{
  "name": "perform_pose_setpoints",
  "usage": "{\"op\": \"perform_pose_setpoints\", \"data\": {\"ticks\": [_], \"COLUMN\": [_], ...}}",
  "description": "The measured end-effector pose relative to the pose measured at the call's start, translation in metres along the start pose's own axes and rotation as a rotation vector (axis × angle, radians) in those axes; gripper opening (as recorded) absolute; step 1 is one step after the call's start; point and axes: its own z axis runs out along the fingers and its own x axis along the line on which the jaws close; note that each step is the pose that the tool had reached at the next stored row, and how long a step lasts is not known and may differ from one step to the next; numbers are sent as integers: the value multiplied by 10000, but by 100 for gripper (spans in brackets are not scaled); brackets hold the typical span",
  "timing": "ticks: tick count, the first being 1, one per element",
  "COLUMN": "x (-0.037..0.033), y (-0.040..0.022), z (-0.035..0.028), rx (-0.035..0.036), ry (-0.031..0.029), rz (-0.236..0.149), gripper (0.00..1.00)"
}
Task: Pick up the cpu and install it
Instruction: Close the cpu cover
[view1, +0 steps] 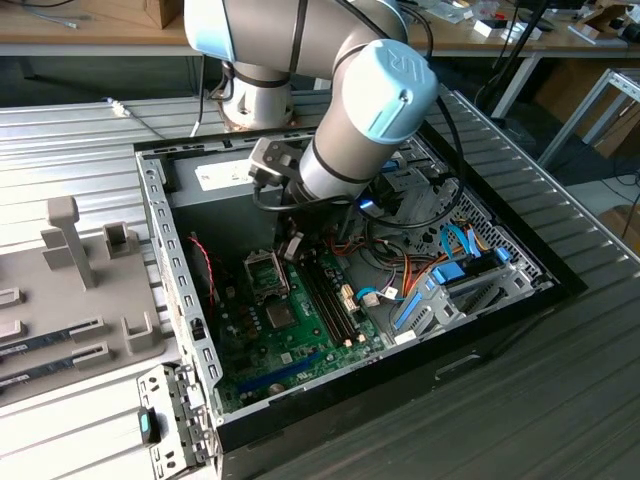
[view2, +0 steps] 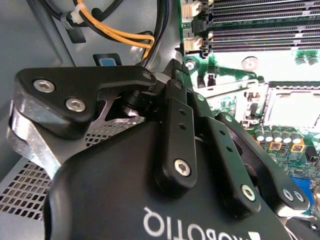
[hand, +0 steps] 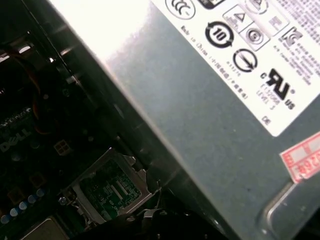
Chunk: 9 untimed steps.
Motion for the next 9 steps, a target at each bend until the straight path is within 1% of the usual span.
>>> {"op": "perform_pose_setpoints", "data": {"ticks": [9], "x": [-1], "y": [17], "z": [-47], "rx": [10], "ry": [-7], "rz": [-4], "gripper": [11]}}
